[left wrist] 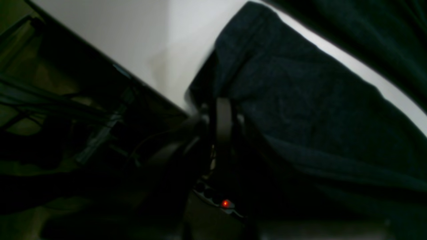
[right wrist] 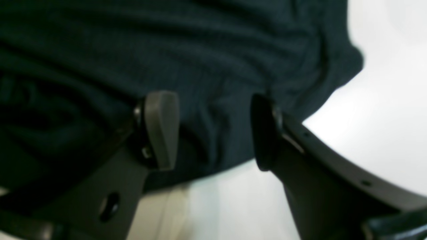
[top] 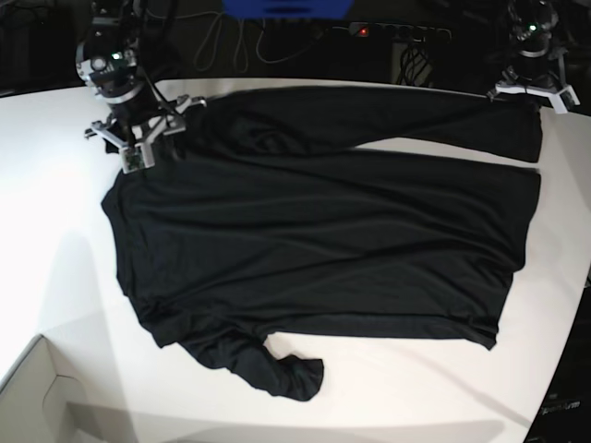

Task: Layout the t-shirt on the table in an organized manner, then fold the t-shirt properly
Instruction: 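Drag the held shirt edges with both grippers to straighten the body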

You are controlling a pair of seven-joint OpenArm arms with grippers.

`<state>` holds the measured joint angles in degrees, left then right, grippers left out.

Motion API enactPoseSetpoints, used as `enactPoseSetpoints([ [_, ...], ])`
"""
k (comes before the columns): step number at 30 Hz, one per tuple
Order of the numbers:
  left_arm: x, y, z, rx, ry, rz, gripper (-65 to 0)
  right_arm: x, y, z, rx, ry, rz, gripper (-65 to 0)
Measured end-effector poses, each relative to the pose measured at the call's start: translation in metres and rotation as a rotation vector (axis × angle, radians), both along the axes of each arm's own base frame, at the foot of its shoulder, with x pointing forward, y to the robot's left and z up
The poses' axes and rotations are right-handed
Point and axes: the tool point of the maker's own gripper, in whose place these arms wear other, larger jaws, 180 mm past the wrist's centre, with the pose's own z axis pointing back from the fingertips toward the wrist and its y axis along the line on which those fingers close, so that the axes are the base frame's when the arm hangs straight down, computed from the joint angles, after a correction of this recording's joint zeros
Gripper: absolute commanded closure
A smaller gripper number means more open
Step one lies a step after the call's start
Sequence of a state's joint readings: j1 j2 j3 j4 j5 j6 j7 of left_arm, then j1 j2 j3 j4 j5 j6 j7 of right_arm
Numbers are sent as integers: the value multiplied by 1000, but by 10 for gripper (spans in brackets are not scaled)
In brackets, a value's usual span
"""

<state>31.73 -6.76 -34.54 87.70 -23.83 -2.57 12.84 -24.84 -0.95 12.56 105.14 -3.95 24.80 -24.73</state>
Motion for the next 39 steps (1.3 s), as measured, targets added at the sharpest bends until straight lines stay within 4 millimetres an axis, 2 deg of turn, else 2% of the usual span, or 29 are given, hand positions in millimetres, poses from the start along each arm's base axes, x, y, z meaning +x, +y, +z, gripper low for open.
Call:
enactPoseSetpoints([
  [3, 4, -1, 10, 13, -20, -8, 0, -3, 12, -1, 11, 5, 29, -349],
  [8, 7, -6, 38, 50, -64, -45, 0, -13, 30, -6, 35, 28, 72, -352],
  [14, 16, -14, 66, 75, -120, -84, 0, -26, 48, -12, 59, 61, 113, -410],
  [17, 16, -26, 77, -18, -119, -89, 0, -28, 50, -14, 62, 67, 118, -410],
  [21, 14, -7, 107, -63, -152, -31, 0, -29, 49, -14, 60, 70, 116, -410],
  [24, 9, -3, 115, -130, -163, 0, 0, -28, 49, -14, 61, 69, 116, -410],
  [27, 3, 13, 128, -130, -202, 49, 0, -29, 49, -14, 61, 71, 116, -410],
  [35, 8, 16, 125, -129, -207, 56, 0, -32, 51, -15, 64, 75, 121, -415],
  [39, 14, 13, 107, -139, -166, 55, 0, -46, 73, -20, 96, 105, 167, -415],
])
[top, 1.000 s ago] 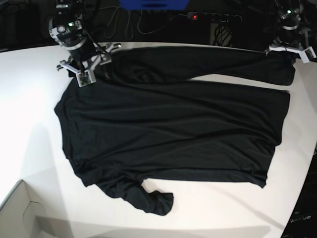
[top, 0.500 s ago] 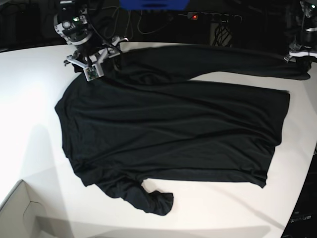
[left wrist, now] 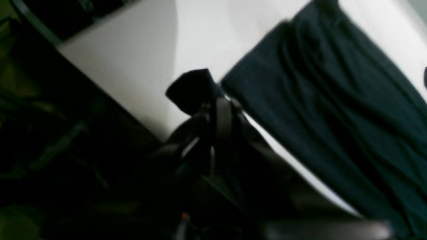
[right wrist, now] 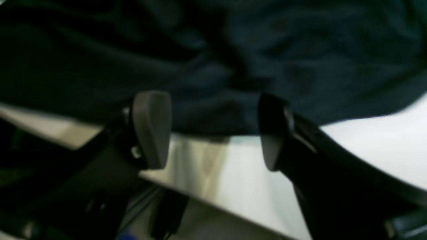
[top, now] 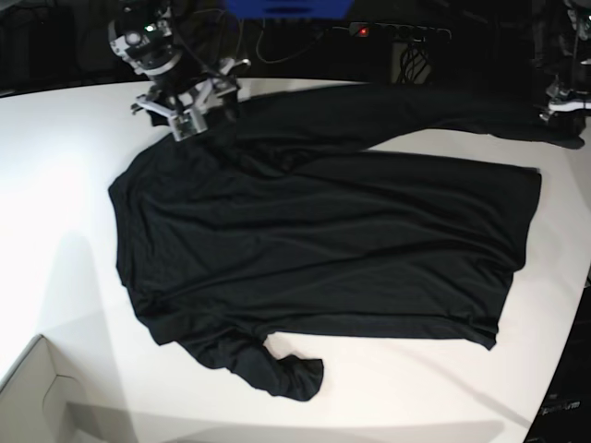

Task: Layout the t-shirt on the table in an organized manner, then fold the t-shirt properly
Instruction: 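Drag the held shirt edges with both grippers to straighten the body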

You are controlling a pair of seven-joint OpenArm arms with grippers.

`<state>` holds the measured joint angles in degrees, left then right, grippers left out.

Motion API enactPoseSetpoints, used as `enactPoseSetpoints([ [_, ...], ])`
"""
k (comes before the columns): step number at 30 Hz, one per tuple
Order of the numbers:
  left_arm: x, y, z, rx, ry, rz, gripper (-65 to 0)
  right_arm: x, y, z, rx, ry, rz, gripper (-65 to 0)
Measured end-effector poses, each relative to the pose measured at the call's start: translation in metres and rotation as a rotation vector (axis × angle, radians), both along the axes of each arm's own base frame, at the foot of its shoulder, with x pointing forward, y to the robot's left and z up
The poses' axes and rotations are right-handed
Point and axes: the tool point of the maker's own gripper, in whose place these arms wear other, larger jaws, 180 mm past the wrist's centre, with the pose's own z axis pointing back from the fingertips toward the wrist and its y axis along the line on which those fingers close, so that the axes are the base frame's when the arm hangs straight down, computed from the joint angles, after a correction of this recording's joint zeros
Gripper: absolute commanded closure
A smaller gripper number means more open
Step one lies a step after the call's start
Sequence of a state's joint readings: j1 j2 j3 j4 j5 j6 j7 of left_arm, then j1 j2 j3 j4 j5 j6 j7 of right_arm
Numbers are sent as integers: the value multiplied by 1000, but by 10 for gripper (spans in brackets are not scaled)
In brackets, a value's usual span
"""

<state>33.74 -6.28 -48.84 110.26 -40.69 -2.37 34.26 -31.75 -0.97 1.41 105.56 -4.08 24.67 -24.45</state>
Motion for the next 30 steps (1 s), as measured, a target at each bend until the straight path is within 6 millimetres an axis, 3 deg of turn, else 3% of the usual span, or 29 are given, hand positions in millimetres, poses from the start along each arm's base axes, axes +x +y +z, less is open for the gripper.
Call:
enactPoseSetpoints([
  [7, -2, 3, -16, -9, 35, 13, 0, -4, 6, -2, 9, 11, 9, -415],
  [12, -2, 3, -17, -11, 37, 15, 0, 2, -24, -1, -35, 0, -57, -415],
  [16, -2, 3, -17, -12, 35, 15, 0, 10, -33, 1, -49, -15, -76, -415],
  [22, -2, 3, -17, -12, 36, 15, 0, 8, -32, 0, -47, -9, -76, -415],
  [26, -2, 3, -17, -12, 36, 15, 0, 1, -31, -15, -37, 31, -79, -415],
  [30, -2, 3, -18, -12, 37, 16, 0, 1, -30, -17, -27, 26, -81, -411],
])
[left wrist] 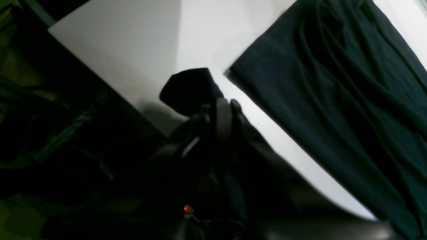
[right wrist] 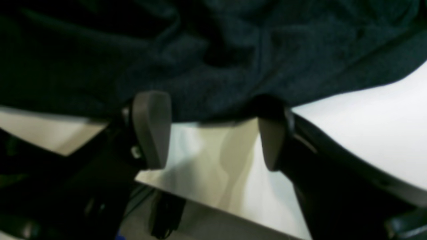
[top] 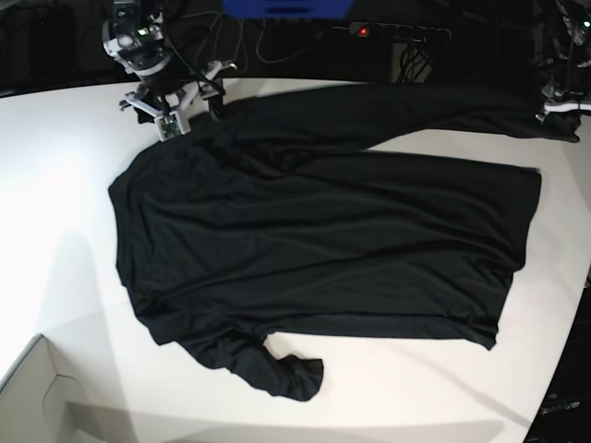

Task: Layout the t-shirt on the table in an organized manner, then fold the t-shirt properly
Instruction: 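Drag the held shirt edges with both grippers to straighten the body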

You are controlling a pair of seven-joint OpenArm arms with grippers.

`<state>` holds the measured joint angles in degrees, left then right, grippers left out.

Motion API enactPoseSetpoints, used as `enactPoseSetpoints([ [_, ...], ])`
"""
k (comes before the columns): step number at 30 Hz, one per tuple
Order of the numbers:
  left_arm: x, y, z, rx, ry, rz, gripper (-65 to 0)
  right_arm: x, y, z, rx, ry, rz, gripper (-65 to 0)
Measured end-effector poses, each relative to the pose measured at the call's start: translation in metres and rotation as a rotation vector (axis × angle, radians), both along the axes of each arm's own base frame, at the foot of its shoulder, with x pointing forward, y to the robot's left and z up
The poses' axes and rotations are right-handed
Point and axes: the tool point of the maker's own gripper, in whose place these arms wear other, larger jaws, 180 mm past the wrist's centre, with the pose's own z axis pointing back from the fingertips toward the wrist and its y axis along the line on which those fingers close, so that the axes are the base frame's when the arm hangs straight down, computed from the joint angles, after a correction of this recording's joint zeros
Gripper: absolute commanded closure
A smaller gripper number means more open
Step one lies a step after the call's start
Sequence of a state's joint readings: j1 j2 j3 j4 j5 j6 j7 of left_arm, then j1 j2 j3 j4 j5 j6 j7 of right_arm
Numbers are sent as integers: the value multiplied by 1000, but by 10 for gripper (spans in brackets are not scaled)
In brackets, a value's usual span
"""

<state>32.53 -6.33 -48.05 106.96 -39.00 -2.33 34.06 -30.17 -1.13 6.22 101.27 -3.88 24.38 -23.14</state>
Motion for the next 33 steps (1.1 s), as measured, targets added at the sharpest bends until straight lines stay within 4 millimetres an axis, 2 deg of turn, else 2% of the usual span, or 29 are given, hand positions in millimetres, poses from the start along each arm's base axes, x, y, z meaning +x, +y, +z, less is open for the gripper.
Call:
enactPoseSetpoints([
  [6, 0, 0, 0, -1, -1, -2, 0, 0, 0, 0, 0, 0, 0, -407],
  [8, 0, 0, 0, -1, -1, -1, 0, 0, 0, 0, 0, 1, 0, -383],
  [12, 0, 0, -1, -1, 1, -1, 0, 0, 2, -5, 23, -12, -6, -269],
  [17, -9, 4, -16, -25, 34, 24, 0, 5, 2, -7, 35, -18, -10, -105],
  [20, -8, 4, -16, -25, 32, 24, 0, 2, 2, -7, 39, -12, -14, -4],
  [28, -7, 4, -14, -22, 27, 22, 0, -1, 0, -4, 19, 6, -9, 0],
  [31, -7, 4, -13, -23, 23, 23, 0, -13, -4, 2, -21, 30, 6, 0],
  [33, -7, 4, -13, -23, 23, 24, 0, -12, -5, 14, -30, 4, 7, 0],
])
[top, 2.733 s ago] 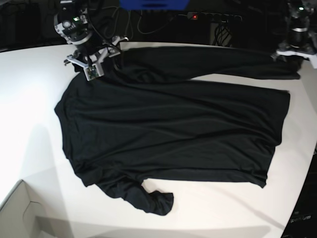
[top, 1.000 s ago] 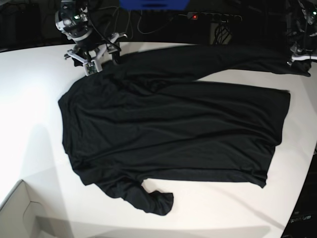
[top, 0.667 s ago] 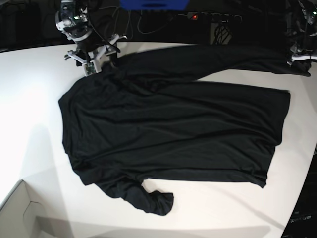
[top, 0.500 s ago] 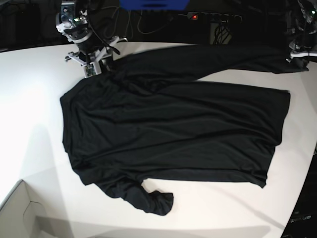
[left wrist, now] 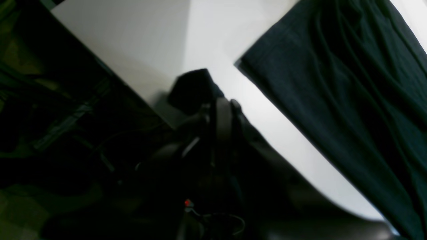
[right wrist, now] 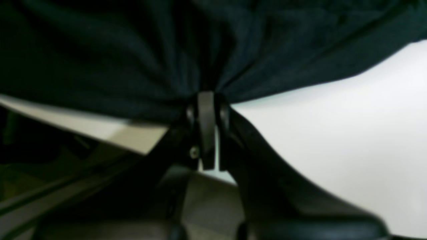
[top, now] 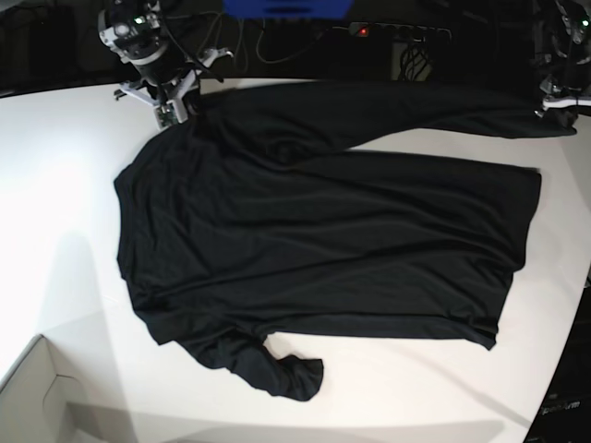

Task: Layout the t-shirt on the table in an organized manner, then fold the t-shirt properly
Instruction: 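Drag the held shirt edges with both grippers to straighten the body, then lift the shirt edges with both grippers and lay them back down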

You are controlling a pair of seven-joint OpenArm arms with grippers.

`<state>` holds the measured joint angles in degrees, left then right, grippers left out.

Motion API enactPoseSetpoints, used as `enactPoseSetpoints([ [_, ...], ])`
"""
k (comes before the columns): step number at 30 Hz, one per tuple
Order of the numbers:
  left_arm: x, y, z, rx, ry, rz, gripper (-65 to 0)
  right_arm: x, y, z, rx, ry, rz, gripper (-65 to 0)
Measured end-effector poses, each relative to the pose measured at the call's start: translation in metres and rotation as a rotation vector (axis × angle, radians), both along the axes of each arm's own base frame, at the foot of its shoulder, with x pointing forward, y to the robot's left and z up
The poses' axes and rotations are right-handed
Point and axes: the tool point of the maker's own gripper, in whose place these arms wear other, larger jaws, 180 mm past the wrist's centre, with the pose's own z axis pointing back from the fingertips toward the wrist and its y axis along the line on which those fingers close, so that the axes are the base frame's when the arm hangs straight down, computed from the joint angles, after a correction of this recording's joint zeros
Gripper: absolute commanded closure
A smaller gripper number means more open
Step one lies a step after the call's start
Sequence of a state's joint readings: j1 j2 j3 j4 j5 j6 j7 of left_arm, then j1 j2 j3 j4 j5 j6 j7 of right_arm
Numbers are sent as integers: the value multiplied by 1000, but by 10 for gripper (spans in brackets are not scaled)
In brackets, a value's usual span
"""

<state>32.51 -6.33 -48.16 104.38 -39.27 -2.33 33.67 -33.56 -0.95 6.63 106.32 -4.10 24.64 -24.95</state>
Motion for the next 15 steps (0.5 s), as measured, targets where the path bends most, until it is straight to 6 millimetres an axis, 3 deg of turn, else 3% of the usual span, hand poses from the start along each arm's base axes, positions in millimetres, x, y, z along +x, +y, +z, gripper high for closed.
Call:
enactPoseSetpoints([
  [4, 0, 0, 0, 0, -1, 0, 0, 15, 1, 25, 1, -86, 4, 0],
  [9, 0, 0, 1, 1, -1, 0, 0, 9, 1, 30, -11, -81, 8, 0],
  [15, 8, -1, 9, 8, -29, -8, 0, 13, -19, 35, -42, -101, -35, 0],
])
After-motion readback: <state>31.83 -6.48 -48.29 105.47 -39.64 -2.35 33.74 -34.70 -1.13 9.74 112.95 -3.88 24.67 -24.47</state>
